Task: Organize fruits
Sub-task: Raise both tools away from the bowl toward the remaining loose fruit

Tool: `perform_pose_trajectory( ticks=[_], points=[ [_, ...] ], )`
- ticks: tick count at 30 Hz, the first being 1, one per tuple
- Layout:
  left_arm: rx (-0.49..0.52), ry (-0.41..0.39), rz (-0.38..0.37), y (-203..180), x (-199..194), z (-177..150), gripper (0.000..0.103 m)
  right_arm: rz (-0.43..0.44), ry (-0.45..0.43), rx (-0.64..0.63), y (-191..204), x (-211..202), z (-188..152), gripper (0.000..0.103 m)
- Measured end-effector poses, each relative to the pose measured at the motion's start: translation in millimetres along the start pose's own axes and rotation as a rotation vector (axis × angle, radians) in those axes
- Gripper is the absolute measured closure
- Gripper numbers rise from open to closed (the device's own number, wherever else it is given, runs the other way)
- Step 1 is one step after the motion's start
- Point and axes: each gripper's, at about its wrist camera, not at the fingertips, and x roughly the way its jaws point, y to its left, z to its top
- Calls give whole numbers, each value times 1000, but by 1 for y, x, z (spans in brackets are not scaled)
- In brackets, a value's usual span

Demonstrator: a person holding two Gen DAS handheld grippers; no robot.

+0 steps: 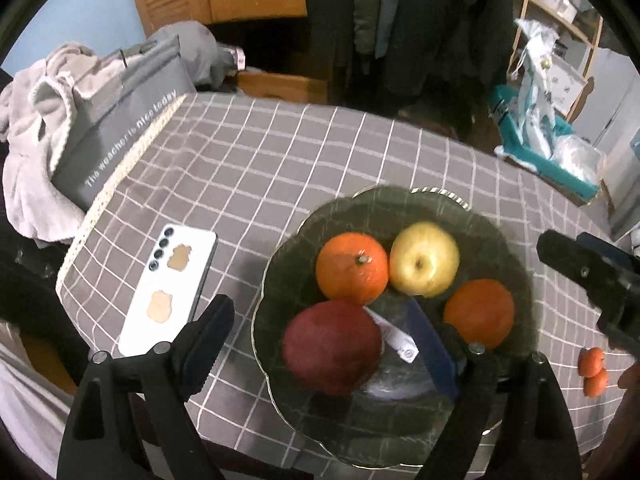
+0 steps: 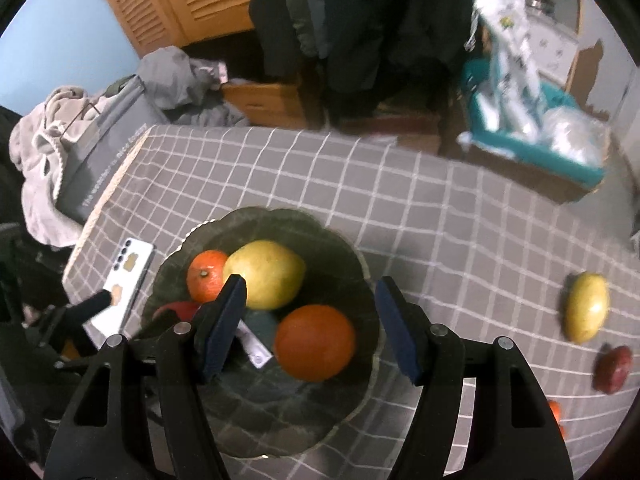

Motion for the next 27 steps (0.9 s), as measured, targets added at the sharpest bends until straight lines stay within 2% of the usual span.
perform_pose_trajectory(
  ticks=[5, 19, 23, 27],
  points=[
    [1, -49, -16, -3, -23, 6, 14, -90, -60, -46, 0, -26, -2, 29],
    [73, -224, -70, -37, -100, 18, 13, -154, -238, 6, -28, -121, -11, 29],
    [99, -272, -93, -49, -120, 18, 5, -186, -291, 7, -35, -148, -16, 28],
    [123, -323, -112, -62, -142, 16, 2, -201, -338, 22, -44, -173, -23, 24]
  ],
)
